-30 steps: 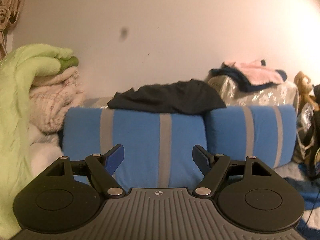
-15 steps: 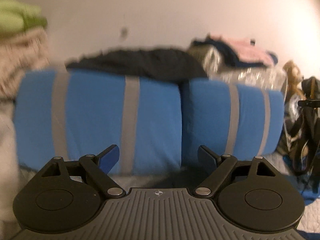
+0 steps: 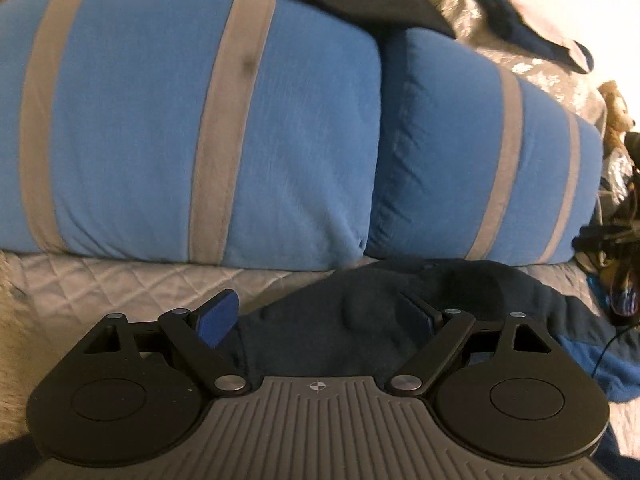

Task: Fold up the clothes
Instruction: 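Grasp the dark hood of the fleece with the left gripper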

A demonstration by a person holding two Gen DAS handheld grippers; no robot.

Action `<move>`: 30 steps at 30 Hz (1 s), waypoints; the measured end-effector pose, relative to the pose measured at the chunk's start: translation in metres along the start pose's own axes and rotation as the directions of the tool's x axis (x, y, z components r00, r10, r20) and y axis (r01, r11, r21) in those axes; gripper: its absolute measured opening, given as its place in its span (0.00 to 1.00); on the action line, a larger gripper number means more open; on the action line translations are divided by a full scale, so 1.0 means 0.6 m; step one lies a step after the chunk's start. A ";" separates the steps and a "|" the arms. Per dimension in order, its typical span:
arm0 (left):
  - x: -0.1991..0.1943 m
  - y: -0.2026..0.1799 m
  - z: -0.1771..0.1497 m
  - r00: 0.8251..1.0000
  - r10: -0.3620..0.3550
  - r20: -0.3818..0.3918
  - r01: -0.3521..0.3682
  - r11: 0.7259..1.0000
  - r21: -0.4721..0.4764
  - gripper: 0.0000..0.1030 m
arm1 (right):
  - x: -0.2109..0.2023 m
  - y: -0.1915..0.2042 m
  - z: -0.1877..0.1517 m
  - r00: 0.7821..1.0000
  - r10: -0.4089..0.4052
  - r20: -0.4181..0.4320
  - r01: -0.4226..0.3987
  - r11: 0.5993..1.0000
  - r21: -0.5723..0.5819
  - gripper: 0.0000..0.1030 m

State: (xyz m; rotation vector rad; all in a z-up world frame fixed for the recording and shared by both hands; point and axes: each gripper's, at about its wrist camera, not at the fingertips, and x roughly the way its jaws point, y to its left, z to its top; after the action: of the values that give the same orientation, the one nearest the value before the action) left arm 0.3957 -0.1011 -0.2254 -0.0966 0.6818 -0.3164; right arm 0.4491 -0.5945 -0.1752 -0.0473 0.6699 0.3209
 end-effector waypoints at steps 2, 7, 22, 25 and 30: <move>0.019 0.005 0.003 1.000 -0.018 -0.003 0.018 0.999 -0.031 0.84 | 0.027 0.007 -0.007 1.000 0.024 -0.014 -0.024 1.000 0.018 1.00; 0.075 0.016 0.023 0.998 -0.056 -0.003 0.056 0.991 -0.121 0.84 | 0.089 0.009 -0.004 0.998 0.066 -0.022 -0.063 0.991 0.115 1.00; 0.285 0.050 0.035 0.930 -0.286 -0.233 0.141 0.859 -0.492 0.82 | 0.305 -0.011 0.003 0.941 0.289 -0.177 -0.167 0.850 0.500 0.97; 0.311 0.057 0.027 0.891 -0.337 -0.304 0.121 0.822 -0.556 0.82 | 0.331 -0.007 -0.002 0.917 0.334 -0.220 -0.181 0.836 0.518 0.92; 0.307 0.034 0.025 0.877 -0.344 -0.335 0.115 0.828 -0.549 0.48 | 0.343 0.008 -0.005 0.889 0.403 -0.217 -0.240 0.814 0.529 0.65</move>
State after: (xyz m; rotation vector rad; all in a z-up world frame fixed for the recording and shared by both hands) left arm 0.5452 -0.1406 -0.3288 -0.6502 1.1857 -0.3915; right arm 0.5975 -0.5331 -0.3041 0.5237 1.0754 0.4728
